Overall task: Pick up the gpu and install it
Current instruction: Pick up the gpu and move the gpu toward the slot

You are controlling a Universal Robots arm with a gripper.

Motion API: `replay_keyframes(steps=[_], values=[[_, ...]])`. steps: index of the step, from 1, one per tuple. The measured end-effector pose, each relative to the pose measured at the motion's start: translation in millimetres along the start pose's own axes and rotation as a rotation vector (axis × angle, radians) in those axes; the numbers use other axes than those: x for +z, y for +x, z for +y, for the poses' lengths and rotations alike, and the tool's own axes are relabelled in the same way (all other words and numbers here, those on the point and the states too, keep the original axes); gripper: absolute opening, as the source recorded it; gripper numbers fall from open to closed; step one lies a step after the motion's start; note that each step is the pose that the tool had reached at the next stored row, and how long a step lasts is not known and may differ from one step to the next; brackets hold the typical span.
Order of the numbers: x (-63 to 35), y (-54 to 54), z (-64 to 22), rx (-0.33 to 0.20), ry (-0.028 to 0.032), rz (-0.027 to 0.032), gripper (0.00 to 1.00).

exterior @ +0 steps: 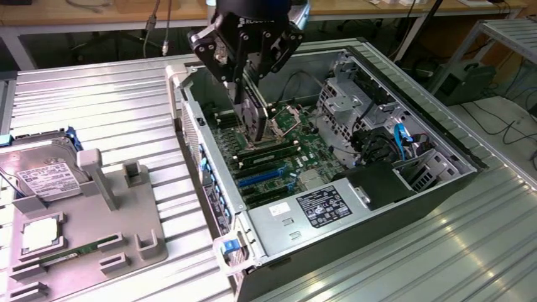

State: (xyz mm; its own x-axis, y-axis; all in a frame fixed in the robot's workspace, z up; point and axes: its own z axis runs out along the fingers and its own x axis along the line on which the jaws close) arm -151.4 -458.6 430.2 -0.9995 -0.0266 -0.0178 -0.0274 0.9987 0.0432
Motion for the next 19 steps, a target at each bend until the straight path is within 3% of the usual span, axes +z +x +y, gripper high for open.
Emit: replay_keyframes(steps=[2, 19], values=[[0.1, -10.9, -0.3, 0.0, 0.0001, 0.0001, 0.28], [1.2, -56.1, -1.5, 0.0, 0.0001, 0.0001, 0.28]])
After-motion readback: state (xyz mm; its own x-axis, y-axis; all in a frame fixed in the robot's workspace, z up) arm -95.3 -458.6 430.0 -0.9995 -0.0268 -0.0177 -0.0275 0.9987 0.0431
